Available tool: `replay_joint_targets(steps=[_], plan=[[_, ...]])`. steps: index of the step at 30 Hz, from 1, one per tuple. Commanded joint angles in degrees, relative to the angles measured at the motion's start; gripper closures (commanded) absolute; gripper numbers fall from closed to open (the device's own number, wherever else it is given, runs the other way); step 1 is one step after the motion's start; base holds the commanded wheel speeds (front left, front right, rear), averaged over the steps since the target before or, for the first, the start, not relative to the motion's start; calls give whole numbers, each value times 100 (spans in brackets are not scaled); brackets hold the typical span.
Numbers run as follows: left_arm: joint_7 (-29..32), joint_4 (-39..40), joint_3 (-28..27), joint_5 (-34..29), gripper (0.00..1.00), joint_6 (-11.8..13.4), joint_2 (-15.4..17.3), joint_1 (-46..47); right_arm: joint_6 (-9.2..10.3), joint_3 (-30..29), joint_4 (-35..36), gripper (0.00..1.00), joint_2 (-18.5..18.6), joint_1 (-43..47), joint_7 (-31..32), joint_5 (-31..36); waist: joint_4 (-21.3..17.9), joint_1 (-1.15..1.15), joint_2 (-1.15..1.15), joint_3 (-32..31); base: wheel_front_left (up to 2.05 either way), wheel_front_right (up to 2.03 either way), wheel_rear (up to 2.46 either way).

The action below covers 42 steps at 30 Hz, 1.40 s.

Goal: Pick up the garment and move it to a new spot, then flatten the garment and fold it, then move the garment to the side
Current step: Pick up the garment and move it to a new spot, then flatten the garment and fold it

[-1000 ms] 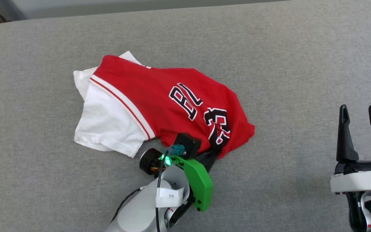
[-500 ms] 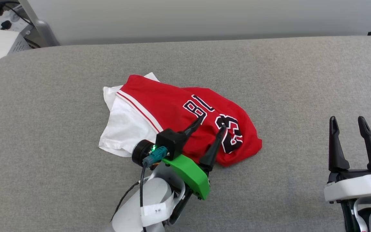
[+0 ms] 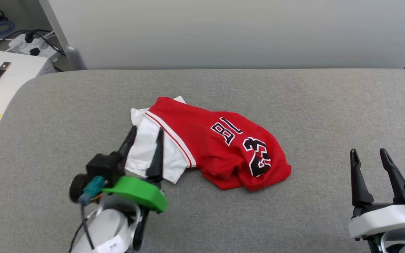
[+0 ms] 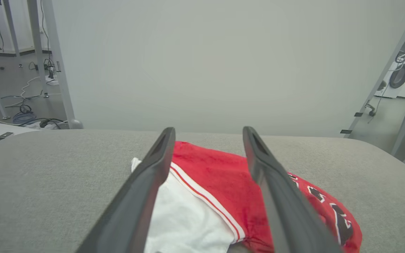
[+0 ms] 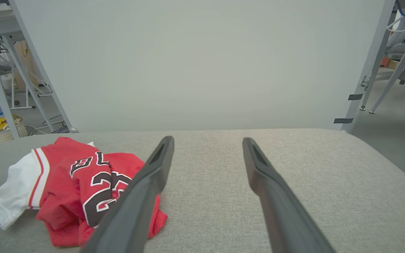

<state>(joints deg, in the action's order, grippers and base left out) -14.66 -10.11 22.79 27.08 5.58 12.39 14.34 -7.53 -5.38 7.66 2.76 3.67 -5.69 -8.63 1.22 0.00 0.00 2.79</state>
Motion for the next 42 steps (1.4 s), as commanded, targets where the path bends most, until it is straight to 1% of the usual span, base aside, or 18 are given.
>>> replay_joint_targets(steps=[1, 7, 9, 16, 20, 22, 26, 29, 32, 35, 38, 42], plan=[[-32, 64, -107, -54, 0, 59, 97, -225, 4, 20, 10, 0, 12, 86, 33, 5, 45, 0, 0, -53, 0, 0, 0], [-33, 207, -453, -29, 0, 160, 326, -719, 4, 39, 26, 0, 12, 192, 108, -7, 67, 0, 0, -145, 0, 0, 0], [-33, 269, -553, -16, 0, 228, 431, -975, 4, 45, 44, 0, 12, 240, 134, -11, 59, 0, 0, -189, 0, 0, 0], [4, 381, -521, -70, 0, 280, 524, -1093, 4, 17, 65, 0, 12, 253, 160, -61, 92, 0, 0, -195, 0, 0, 0], [32, 411, -467, -111, 0, 281, 547, -1047, 4, -79, -85, 0, 11, 213, 260, -281, 129, 0, 0, -177, 0, 0, 0], [35, 433, -449, -139, 0, 289, 562, -1015, 4, -116, -268, 0, 11, 148, 397, -466, 157, 0, 0, -149, 0, 0, 0], [36, 526, -402, -200, 0, 292, 556, -866, 4, -275, -907, 0, 20, -164, 1038, -599, 314, 0, 0, 3, 0, 0, 0], [25, 571, -394, -214, 0, 282, 511, -728, 4, -288, -1335, 0, 144, -541, 1551, -717, 480, 0, 0, 152, 0, 0, 0], [8, 598, -384, -233, 0, 264, 435, -600, 4, -113, -1753, 0, 405, -1002, 2202, -917, 662, 0, 0, 312, 0, 0, 0], [-8, 627, -389, -261, 0, 262, 351, -522, 4, 162, -2020, 0, 644, -1466, 2724, -1137, 818, 0, 0, 462, 0, 0, 0], [-22, 668, -415, -296, 0, 260, 259, -499, 4, 411, -2339, 0, 871, -1951, 3136, -1293, 981, 0, 0, 594, 0, 0, 0], [-30, 745, -470, -350, 0, 215, 130, -445, 4, 719, -2717, 0, 1074, -2466, 3384, -1388, 1215, 0, 0, 780, 0, 0, 0]])
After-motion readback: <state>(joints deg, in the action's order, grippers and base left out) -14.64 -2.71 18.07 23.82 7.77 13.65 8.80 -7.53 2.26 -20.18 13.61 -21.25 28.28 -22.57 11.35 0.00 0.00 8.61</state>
